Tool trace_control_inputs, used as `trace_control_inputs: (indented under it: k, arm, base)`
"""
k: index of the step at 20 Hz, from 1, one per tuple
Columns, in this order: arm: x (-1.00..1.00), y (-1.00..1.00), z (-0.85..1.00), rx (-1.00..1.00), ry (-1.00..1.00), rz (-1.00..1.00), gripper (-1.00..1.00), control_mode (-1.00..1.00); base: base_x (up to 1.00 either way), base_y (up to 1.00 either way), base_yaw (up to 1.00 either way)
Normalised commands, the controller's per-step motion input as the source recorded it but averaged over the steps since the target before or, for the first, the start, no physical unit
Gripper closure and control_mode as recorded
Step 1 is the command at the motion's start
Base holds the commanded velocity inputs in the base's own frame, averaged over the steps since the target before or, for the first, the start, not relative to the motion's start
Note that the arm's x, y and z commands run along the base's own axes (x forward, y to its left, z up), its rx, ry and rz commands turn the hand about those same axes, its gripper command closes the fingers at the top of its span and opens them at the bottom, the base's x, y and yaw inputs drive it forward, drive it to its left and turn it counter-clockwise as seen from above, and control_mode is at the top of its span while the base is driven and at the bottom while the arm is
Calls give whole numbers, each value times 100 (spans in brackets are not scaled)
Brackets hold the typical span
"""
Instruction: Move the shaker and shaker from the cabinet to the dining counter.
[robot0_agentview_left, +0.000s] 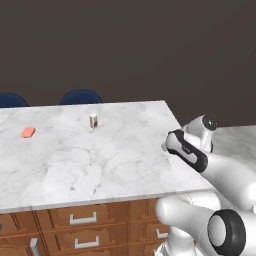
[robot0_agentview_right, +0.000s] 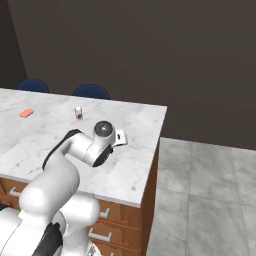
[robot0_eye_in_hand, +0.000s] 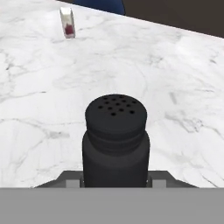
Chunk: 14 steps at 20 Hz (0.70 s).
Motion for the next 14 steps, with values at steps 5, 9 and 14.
trace_control_inputs:
  k: [5,9,14]
  arm:
    - [12,-13,-44,0,0,6,100,-100]
    - [3,-4,-40,0,0,8,100,-100]
    - [0,0,-24,1,0,12,100,-100]
  base:
    - [0,0,0]
    - [0,0,0]
    - [0,0,0]
